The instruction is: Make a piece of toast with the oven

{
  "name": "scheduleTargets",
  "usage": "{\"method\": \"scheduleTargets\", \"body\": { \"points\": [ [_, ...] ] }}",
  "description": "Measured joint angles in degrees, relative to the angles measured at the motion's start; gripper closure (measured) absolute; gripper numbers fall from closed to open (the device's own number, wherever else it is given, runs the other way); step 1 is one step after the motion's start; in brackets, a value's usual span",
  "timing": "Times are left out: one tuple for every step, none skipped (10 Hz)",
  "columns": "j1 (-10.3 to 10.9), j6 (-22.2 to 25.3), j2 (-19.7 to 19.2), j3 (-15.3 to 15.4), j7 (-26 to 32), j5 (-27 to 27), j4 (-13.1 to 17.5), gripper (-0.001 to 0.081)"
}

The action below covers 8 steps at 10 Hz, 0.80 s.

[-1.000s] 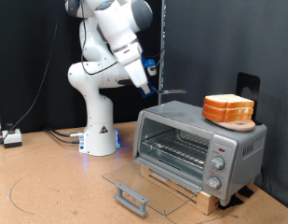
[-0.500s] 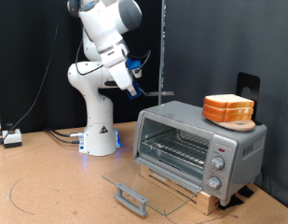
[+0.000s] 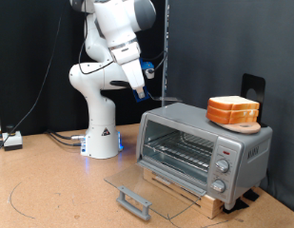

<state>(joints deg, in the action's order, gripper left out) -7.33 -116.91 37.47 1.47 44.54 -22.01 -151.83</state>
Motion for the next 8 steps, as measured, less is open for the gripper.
{"method": "scheduleTargets", "body": {
  "points": [
    [-0.1,-1.1,-2.5,0.5,-1.0,0.2,1.4,0.0407],
    [-0.3,-1.3,-5.5,0.8,-1.7,0.2,3.3,0.0407],
    [-0.3,-1.2,-5.4,0.8,-1.6,0.2,3.1,0.0407],
    [0.0,-2.2,-5.3,0.8,0.4,-0.1,2.8,0.0407],
    [0.3,-3.3,-5.5,1.0,2.1,-0.1,2.4,0.0407],
    [0.5,-3.5,-5.8,1.4,3.3,0.1,2.3,0.0407],
    [0.8,-3.6,-6.1,2.1,4.5,0.2,2.3,0.0407],
    [1.2,-3.6,-6.5,2.9,5.4,0.2,2.3,0.0407]
  ]
}}
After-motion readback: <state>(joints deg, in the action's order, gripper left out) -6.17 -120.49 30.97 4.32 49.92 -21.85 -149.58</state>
